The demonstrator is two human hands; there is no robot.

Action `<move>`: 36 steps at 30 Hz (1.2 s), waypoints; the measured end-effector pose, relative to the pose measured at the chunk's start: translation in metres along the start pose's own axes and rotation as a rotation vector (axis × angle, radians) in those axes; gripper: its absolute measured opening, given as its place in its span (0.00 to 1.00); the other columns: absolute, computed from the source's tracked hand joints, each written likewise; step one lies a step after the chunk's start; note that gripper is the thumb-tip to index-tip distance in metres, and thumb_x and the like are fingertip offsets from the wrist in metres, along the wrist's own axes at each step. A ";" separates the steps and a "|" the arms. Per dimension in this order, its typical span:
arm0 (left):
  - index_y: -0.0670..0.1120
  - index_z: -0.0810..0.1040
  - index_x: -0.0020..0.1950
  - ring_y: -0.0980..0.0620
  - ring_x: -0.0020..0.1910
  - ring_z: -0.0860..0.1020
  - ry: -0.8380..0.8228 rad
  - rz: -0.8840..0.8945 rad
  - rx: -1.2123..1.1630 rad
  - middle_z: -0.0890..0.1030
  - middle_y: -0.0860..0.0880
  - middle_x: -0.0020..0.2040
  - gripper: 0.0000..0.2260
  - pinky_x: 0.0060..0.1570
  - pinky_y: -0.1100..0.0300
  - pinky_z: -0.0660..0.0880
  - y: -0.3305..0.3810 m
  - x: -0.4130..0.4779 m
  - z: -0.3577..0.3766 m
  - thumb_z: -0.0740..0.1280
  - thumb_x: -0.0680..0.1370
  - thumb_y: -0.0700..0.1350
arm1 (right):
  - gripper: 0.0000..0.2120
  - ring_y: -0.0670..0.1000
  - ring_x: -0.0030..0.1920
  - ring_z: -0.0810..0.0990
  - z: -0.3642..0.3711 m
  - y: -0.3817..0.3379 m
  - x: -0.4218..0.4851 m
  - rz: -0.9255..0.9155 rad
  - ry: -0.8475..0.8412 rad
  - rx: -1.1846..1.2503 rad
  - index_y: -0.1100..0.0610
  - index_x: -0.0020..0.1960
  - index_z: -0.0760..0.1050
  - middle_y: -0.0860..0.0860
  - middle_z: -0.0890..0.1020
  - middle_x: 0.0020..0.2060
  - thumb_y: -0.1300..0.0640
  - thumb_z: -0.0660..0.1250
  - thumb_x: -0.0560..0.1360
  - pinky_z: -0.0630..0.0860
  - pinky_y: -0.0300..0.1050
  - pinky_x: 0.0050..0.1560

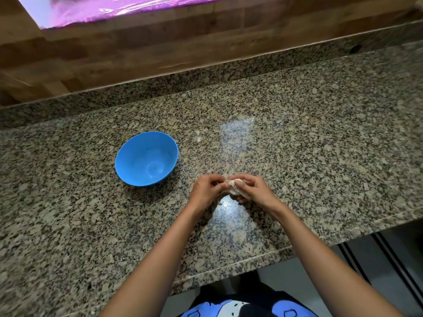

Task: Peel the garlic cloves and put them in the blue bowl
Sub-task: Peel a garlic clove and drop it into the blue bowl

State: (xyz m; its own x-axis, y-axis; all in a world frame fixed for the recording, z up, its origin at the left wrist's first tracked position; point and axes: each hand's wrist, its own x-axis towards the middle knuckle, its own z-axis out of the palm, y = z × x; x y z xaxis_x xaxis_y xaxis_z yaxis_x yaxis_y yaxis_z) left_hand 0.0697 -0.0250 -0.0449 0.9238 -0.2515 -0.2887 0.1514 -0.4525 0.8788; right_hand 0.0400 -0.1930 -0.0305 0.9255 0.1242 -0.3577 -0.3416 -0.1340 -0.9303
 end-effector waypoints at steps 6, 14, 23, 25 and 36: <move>0.45 0.82 0.48 0.53 0.38 0.81 0.087 0.023 0.014 0.83 0.49 0.39 0.06 0.43 0.55 0.79 -0.002 0.001 -0.006 0.68 0.76 0.46 | 0.08 0.52 0.39 0.80 -0.001 0.000 -0.001 0.010 -0.005 -0.003 0.55 0.55 0.77 0.59 0.81 0.46 0.60 0.62 0.78 0.78 0.41 0.37; 0.42 0.82 0.51 0.52 0.41 0.80 0.232 -0.042 -0.108 0.84 0.47 0.43 0.09 0.46 0.55 0.78 -0.010 -0.002 -0.020 0.69 0.75 0.46 | 0.16 0.52 0.47 0.81 -0.014 -0.001 -0.002 -0.025 0.153 -0.389 0.48 0.63 0.72 0.51 0.79 0.56 0.50 0.63 0.76 0.79 0.49 0.49; 0.45 0.81 0.54 0.54 0.52 0.80 0.342 -0.067 -0.134 0.83 0.49 0.52 0.11 0.57 0.53 0.77 -0.019 -0.027 -0.026 0.72 0.73 0.46 | 0.23 0.53 0.73 0.58 0.003 0.017 0.003 -0.381 0.283 -1.208 0.48 0.70 0.64 0.53 0.63 0.72 0.43 0.53 0.77 0.48 0.58 0.72; 0.46 0.81 0.55 0.53 0.54 0.80 0.356 -0.055 -0.152 0.83 0.49 0.53 0.11 0.58 0.51 0.76 -0.020 -0.033 -0.028 0.72 0.74 0.46 | 0.24 0.51 0.73 0.55 0.021 0.021 -0.005 -0.531 0.253 -1.291 0.50 0.72 0.61 0.52 0.61 0.73 0.42 0.47 0.79 0.46 0.59 0.71; 0.46 0.83 0.53 0.54 0.49 0.81 0.401 -0.071 -0.082 0.84 0.51 0.48 0.11 0.55 0.50 0.77 -0.032 -0.050 -0.038 0.71 0.74 0.49 | 0.33 0.47 0.74 0.45 0.030 0.043 -0.014 -0.426 0.081 -1.476 0.53 0.73 0.48 0.49 0.51 0.74 0.34 0.36 0.77 0.33 0.55 0.71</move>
State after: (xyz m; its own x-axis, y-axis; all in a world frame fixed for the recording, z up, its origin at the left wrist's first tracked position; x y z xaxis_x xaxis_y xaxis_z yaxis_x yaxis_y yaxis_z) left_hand 0.0325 0.0347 -0.0444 0.9714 0.1386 -0.1927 0.2321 -0.3833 0.8940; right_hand 0.0076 -0.1708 -0.0685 0.9324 0.3589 -0.0440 0.3576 -0.9332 -0.0347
